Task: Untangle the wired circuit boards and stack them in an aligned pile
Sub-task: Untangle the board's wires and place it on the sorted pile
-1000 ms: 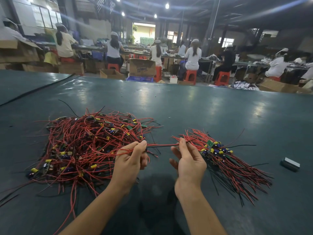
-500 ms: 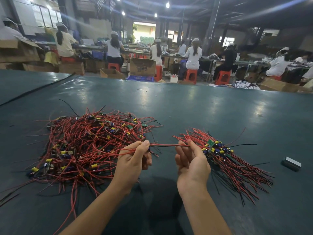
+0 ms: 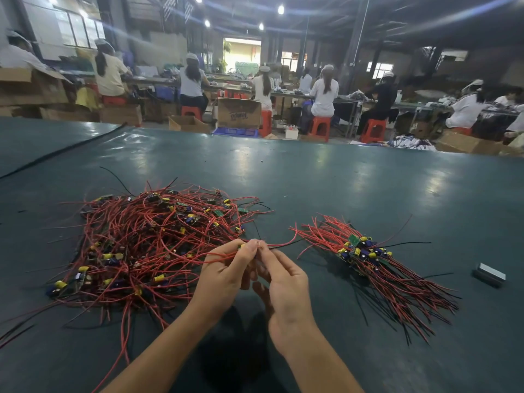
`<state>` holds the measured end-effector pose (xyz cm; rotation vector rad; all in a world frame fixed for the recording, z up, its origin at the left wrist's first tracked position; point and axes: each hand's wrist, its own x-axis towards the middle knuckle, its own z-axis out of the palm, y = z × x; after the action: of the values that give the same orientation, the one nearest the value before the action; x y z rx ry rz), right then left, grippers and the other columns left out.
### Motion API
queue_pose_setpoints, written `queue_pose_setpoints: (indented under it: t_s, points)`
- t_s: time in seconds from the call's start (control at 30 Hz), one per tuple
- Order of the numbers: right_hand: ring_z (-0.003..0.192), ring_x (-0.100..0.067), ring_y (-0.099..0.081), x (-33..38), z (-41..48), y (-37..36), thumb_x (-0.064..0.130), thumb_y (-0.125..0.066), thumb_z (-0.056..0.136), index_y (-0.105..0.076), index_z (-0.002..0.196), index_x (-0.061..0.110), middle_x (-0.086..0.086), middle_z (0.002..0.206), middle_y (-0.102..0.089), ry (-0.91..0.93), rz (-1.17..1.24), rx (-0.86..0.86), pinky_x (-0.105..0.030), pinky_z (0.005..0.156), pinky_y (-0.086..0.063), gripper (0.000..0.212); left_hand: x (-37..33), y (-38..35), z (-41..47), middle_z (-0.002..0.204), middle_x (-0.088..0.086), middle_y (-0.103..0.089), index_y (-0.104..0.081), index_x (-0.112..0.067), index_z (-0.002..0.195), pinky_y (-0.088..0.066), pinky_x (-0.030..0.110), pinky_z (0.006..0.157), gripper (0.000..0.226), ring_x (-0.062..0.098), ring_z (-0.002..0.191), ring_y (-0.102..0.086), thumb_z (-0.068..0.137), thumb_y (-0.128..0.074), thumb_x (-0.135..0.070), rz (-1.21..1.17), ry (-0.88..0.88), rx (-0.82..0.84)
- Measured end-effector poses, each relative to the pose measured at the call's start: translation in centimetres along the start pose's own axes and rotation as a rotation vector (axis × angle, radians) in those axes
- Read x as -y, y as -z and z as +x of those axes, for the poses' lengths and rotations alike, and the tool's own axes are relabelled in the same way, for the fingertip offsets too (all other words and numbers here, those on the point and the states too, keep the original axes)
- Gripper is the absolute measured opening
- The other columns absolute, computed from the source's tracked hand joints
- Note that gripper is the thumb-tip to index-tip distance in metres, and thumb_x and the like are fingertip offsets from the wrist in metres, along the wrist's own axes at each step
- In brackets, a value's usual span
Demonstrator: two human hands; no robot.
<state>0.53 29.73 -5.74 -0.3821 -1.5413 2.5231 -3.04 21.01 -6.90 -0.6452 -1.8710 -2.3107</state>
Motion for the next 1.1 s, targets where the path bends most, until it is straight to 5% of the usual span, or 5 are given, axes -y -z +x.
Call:
queue_pose_setpoints:
  t_s: [0.17,0.33,0.53,0.83,1.1]
  points:
    - [0.084,-0.021,-0.068,0.6,0.6,0.5,0.019,-0.071,0.087,-0.082,0.075,0.021,-0.006,0.088,-0.077,-0.016,0.045,-0.115,-0.038,0.081,-0.052,0.016,0.2,-0.1,-0.1,0.053,-0.006,-0.058,-0.065,-0.021,0.057,-0.042,0.013,0.049,0.036,0.002,0.048,-0.052,0.091,-0.054,-0.022,0.049,-0.005,0.032]
    - [0.068,-0.004,-0.057,2.0,1.4,1.5,0.025,-0.072,0.086,-0.080,0.066,0.033,0.019,0.074,-0.072,-0.016,0.070,-0.276,-0.019,0.051,-0.044,0.023,0.3,0.1,-0.1,0.055,0.002,-0.058,-0.061,-0.021,0.057,-0.042,0.018,0.049,0.033,0.010,0.050,-0.049,0.086,-0.055,-0.036,0.105,0.022,0.044]
    - [0.039,-0.006,-0.035,2.1,2.0,1.8,0.013,-0.060,0.096,-0.070,0.076,0.015,0.007,0.053,-0.054,-0.022,0.200,-0.223,-0.018,0.037,-0.035,0.022,0.2,0.9,0.4,0.053,0.002,-0.059,-0.059,-0.023,0.053,-0.041,0.018,0.045,0.039,0.010,0.046,-0.050,0.091,-0.055,-0.030,0.072,0.034,-0.082]
    - [0.042,-0.006,-0.043,3.4,2.6,3.3,0.008,-0.057,0.098,-0.068,0.085,0.009,0.000,0.057,-0.064,0.126,0.312,-0.291,-0.018,0.038,-0.036,0.016,0.2,1.0,0.7,0.055,0.001,-0.061,-0.064,-0.026,0.056,-0.042,0.018,0.045,0.032,0.011,0.049,-0.053,0.085,-0.058,-0.037,0.051,0.068,-0.077]
    - [0.038,-0.006,-0.031,4.6,3.4,5.8,0.024,-0.057,0.099,-0.065,0.086,0.013,0.003,0.059,-0.046,0.174,0.412,-0.414,-0.017,0.036,-0.029,0.019,-0.9,3.8,1.8,0.058,0.001,-0.058,-0.050,-0.022,0.057,-0.039,0.020,0.047,0.042,0.013,0.049,-0.044,0.098,-0.050,-0.033,-0.046,0.008,-0.205]
